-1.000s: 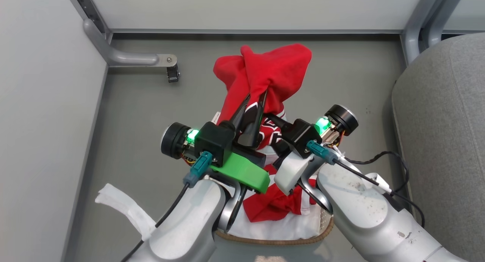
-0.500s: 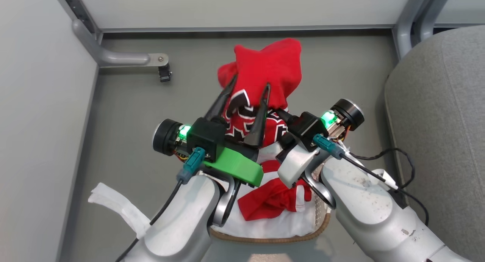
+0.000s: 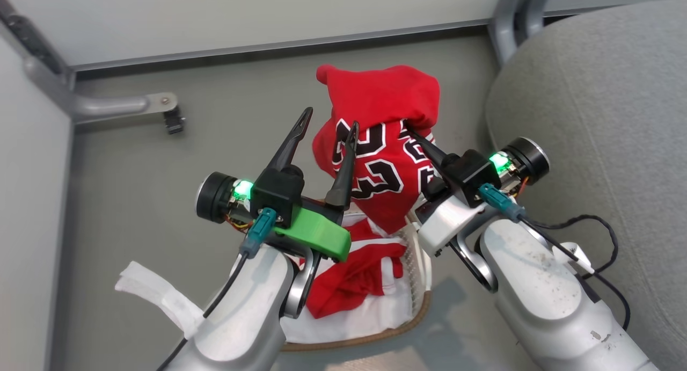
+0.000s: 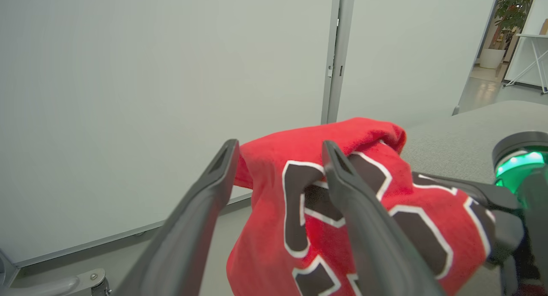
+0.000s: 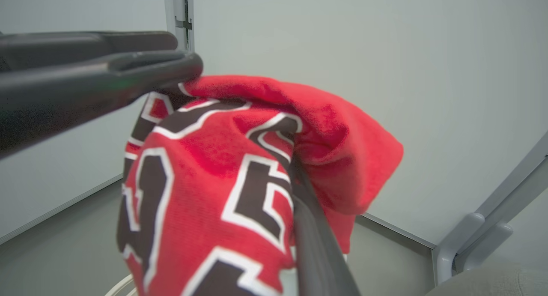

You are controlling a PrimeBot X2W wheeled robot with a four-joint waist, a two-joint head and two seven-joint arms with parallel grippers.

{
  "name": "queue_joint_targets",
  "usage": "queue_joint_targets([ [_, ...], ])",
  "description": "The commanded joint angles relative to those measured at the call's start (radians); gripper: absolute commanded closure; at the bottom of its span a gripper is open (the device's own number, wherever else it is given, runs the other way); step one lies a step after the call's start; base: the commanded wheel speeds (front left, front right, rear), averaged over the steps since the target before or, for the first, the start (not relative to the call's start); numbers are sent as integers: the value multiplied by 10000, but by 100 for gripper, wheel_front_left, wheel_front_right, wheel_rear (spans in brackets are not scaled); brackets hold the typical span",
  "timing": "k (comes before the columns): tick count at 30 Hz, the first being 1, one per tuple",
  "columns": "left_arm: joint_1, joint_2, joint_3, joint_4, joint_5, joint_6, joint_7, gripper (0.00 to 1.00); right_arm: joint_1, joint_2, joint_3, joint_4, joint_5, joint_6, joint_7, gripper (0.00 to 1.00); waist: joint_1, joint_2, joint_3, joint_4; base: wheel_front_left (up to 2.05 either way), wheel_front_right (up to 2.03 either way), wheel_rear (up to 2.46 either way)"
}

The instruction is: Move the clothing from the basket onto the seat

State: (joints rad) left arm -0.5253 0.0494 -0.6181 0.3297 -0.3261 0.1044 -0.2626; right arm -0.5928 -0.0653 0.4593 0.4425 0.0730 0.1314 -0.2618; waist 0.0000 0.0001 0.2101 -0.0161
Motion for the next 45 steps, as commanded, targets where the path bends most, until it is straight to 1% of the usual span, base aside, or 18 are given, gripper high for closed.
queue_joint_targets([
  [1,131,29,42,91,110,-62,-32,0,222,-42,-111,-91,-21,-14,-47,100,0,-1,-6,-731,0,0,0],
  [13,568,48,542,486,571,-448,-21,0,851,-34,-509,-514,141,-14,-48,100,0,-1,-222,-3013,0,0,0],
  [19,751,41,621,497,670,-574,-21,0,1142,-107,-673,-723,174,-14,-48,100,0,-1,-279,-3844,0,0,0],
  [25,854,40,702,459,788,-636,-23,0,1361,-227,-835,-985,239,-14,-47,100,0,-1,-168,-4448,0,0,0],
  [33,774,39,710,529,945,-746,-21,0,1198,-520,-1089,-1316,139,-14,-48,100,0,-1,178,-4873,0,0,0],
  [38,569,39,676,660,1030,-787,-21,0,730,-880,-1488,-1205,-157,-14,-48,100,0,-1,521,-4883,0,0,0],
  [45,284,119,708,849,1286,-857,-21,0,-575,-1606,-2244,-677,-611,-14,-47,100,0,-1,1217,-4734,0,0,0],
])
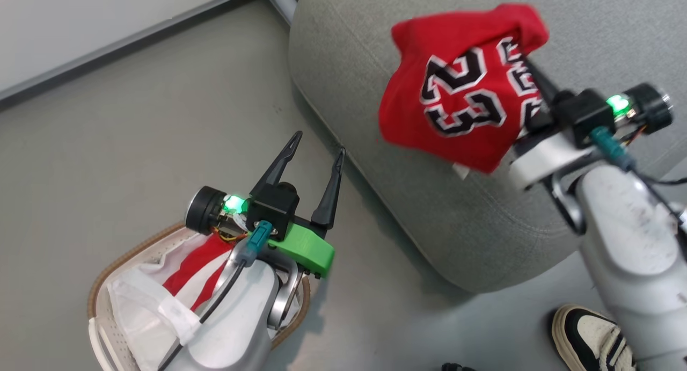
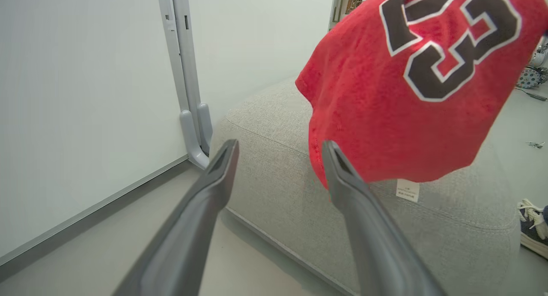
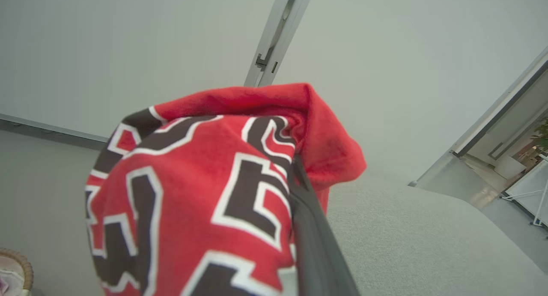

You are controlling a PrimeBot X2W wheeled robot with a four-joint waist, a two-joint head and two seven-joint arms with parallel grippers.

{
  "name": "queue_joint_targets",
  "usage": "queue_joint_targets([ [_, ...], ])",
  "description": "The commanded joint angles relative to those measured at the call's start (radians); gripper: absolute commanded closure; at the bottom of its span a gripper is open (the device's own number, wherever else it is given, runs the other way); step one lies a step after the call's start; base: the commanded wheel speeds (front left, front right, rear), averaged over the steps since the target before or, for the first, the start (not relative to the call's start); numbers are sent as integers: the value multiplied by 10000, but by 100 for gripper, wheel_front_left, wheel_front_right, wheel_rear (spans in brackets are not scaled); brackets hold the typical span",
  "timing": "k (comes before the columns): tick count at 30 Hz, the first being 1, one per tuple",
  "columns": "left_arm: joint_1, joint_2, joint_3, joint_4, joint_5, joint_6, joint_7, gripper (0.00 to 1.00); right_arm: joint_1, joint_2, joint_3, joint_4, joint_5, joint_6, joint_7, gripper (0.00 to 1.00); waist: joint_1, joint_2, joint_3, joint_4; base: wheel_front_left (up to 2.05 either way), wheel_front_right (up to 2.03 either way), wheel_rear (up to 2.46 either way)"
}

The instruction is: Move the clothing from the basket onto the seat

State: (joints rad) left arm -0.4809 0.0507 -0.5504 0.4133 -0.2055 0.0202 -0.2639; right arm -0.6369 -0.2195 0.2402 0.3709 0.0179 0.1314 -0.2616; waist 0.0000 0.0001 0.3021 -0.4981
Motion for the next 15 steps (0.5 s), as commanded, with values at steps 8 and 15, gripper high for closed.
queue_joint_targets([
  [8,-625,255,-20,130,348,-96,-8,0,-1574,-861,-1148,964,-412,-14,-49,100,0,-1,1367,519,0,0,0],
  [15,-1041,458,-92,219,557,-126,-1,0,-2654,-1284,-2147,1659,-823,-14,-49,100,0,-1,2365,891,0,0,0],
])
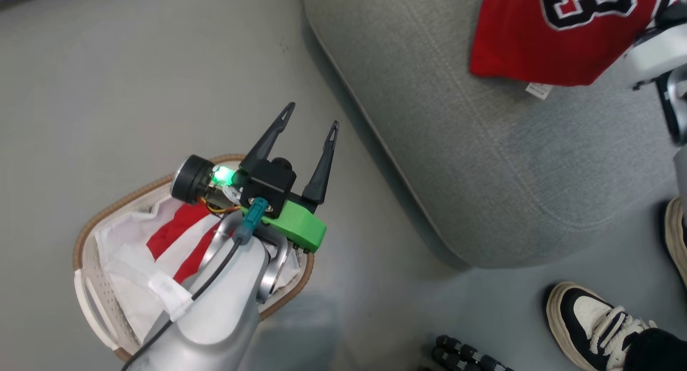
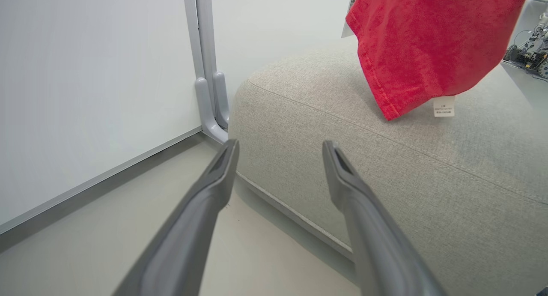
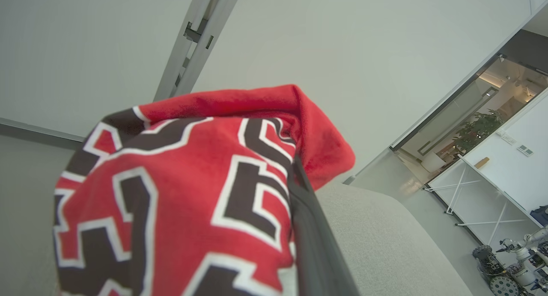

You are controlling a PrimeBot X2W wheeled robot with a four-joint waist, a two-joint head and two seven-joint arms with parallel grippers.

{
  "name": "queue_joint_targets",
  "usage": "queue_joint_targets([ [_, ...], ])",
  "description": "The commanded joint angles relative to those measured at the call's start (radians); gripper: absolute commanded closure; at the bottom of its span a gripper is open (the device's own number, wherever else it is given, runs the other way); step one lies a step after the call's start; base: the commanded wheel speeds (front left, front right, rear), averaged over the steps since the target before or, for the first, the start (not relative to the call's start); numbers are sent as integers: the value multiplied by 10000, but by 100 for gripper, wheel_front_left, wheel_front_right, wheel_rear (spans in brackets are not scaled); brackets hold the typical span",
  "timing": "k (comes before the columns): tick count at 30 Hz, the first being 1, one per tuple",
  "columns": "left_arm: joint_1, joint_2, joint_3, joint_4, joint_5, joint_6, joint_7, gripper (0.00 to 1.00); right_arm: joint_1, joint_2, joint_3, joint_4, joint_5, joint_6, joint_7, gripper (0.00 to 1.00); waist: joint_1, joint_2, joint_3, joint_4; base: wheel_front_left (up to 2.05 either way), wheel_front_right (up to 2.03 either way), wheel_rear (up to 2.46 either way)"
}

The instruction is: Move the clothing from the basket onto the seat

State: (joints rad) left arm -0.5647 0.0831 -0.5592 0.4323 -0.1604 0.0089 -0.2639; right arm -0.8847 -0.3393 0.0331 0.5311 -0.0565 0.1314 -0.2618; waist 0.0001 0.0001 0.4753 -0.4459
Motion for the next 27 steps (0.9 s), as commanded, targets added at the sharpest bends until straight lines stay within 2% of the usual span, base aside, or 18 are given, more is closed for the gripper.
queue_joint_targets([
  [1,-237,157,-7,46,126,-8,1,0,-287,-84,-195,143,-128,-14,-47,100,-1,-1,739,409,0,0,0],
  [8,-788,186,-141,-53,245,-44,52,0,-1197,-405,-1669,562,-407,-14,-47,100,-1,-1,1718,913,0,0,0],
  [14,-1186,220,-160,-172,293,18,76,0,-1771,-777,-2534,853,-855,-14,-47,100,-1,-1,2415,1366,0,0,0],
  [17,-1300,229,-136,-203,266,93,62,0,-1891,-749,-2978,975,-1007,-14,-47,100,-1,-1,2674,1558,0,0,0],
  [19,-1385,208,-180,-213,227,49,42,0,-1880,-577,-3891,1074,-847,-14,-47,100,-1,-1,2893,1787,0,0,0],
  [23,-1341,163,-187,-192,161,107,10,0,-1289,-547,-4319,1285,-1252,-14,-47,100,-1,-1,3012,1993,0,0,0],
  [24,-1294,157,-167,-185,135,125,-1,0,-1174,-504,-4430,1336,-1322,-14,-47,86,-1,-1,3014,2025,0,0,0],
  [25,-1257,159,-155,-169,108,137,-7,0,-1063,-451,-4501,1381,-1357,-14,-47,86,-1,-1,3011,2047,0,0,0],
  [26,-1223,168,-145,-151,79,141,-15,0,-915,-367,-4569,1418,-1381,-14,-47,51,-1,-1,2999,2066,0,0,0],
  [27,-1198,170,-140,-132,61,142,-9,0,-789,-313,-4633,1417,-1373,-14,-47,33,-1,-1,2974,2080,0,0,0],
])
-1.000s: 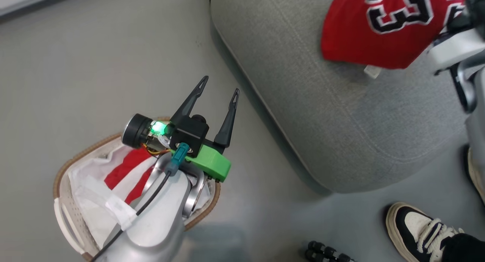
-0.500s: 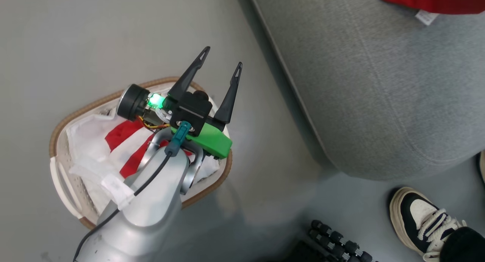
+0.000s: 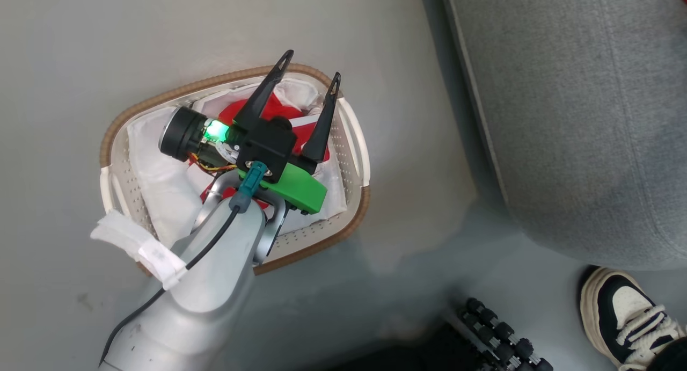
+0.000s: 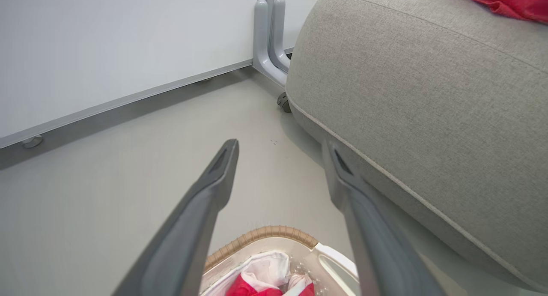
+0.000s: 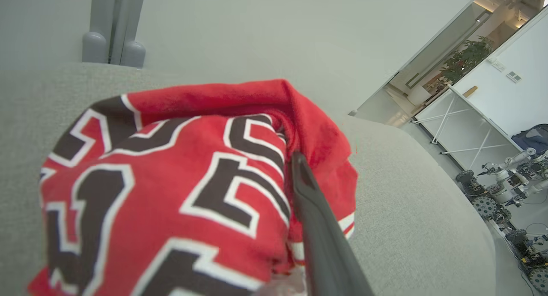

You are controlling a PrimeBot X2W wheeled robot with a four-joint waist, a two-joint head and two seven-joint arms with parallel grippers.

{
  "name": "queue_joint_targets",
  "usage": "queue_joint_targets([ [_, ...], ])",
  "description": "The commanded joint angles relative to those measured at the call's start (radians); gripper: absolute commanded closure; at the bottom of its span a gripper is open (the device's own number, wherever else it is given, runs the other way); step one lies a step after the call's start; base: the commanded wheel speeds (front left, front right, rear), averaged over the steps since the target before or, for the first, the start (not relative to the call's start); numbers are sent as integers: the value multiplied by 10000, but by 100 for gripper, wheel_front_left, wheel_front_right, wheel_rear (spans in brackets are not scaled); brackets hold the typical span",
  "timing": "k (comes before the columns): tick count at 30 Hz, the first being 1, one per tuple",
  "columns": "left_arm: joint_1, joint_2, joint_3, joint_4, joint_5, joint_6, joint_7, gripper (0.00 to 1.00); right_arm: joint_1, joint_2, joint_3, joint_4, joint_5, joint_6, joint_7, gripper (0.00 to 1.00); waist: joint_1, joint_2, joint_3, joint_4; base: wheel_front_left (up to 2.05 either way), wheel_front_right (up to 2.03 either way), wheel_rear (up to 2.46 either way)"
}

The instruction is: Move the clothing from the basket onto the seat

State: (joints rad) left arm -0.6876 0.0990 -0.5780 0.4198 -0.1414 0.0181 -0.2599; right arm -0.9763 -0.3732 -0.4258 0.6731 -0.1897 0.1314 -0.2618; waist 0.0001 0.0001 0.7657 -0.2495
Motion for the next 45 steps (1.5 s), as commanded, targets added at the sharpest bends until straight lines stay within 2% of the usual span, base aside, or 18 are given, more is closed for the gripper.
queue_joint_targets([
  [1,61,11,61,20,-137,47,-46,0,317,75,-86,-25,-52,-14,-47,0,-1,-1,32,127,0,0,0],
  [10,377,7,362,118,-314,168,-58,0,1982,728,-295,-379,145,-14,-45,0,-1,-1,-700,82,0,0,0],
  [20,945,54,801,7,-296,198,-59,0,3388,1181,148,-901,596,-14,-45,0,-1,-1,-1660,183,0,0,0],
  [37,2232,-201,2180,-293,-258,423,-60,0,4246,1648,2429,-2080,1819,-14,-45,0,-1,-1,-3162,1242,0,0,0],
  [45,2902,-300,3078,-141,-104,450,-60,0,4649,2030,3039,-2249,2109,-14,-45,0,-1,-1,-3740,1842,0,0,0],
])
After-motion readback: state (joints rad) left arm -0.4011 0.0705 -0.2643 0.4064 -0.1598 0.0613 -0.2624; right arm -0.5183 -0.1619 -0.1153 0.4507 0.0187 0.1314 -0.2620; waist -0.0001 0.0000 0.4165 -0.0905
